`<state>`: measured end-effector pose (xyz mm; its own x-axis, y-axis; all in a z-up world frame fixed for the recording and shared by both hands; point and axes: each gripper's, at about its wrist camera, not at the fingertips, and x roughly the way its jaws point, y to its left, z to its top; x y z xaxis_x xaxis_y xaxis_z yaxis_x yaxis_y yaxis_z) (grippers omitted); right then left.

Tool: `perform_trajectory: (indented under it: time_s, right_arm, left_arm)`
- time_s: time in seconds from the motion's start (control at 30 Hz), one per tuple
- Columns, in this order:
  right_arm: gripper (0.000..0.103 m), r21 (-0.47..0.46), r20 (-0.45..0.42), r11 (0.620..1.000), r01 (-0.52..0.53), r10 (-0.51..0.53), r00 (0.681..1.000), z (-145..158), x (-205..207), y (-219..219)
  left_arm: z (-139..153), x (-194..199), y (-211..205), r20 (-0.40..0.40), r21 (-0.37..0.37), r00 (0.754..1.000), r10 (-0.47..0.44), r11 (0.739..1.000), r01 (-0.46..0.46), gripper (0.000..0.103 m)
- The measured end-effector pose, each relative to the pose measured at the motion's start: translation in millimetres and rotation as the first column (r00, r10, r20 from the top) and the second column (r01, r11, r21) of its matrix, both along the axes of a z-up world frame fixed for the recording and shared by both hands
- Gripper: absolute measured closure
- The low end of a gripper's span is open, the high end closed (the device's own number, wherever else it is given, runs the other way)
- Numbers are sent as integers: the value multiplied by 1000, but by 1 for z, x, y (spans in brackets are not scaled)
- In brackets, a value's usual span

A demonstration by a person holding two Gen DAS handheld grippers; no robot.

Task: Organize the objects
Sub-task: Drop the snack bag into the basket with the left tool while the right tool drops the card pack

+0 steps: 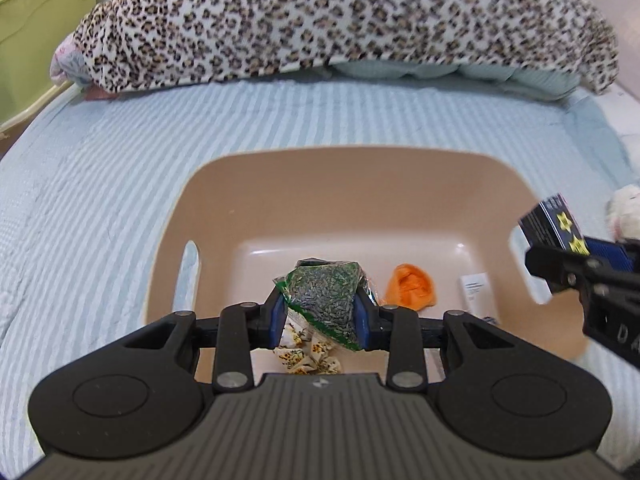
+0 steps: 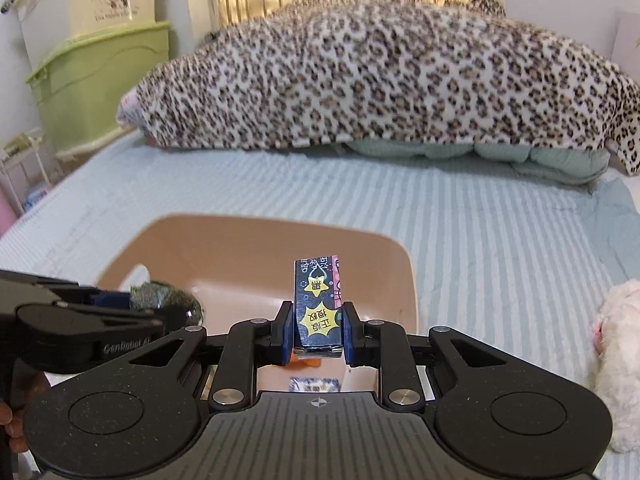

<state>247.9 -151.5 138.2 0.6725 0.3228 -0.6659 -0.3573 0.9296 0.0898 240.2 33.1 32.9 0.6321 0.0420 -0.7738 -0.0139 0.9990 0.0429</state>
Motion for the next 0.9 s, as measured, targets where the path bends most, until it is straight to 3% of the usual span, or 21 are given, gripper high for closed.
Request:
perform_trajectory:
  time_s: [0.2,0.33,0.47,0.53,0.9]
  right_arm:
    - [81,-12,-102,1000,-16,15,995,-31,16,5]
    - [81,-44,-131,999,-32,26,991,-43,14,7]
    - [61,-30,-134,999,-24,19,991,-41,9,2]
    - [41,-22,-120,999,-27,24,992,-33,3,-1]
    - [25,-30,-44,998,-61,60,997,5,-40,-17]
  left_arm:
    - [-24,12,1,-68,9,997,28,1000,-27,66]
    - [-26,7,6,-90,-26,995,36,999,-38,61]
    - [-10,-6,6,-59,-25,998,34,999,-35,38]
    - [3,-13,7,-29,-18,999,27,999,-28,33]
    - [32,-71,8,10,-36,1000,9,999,-9,30]
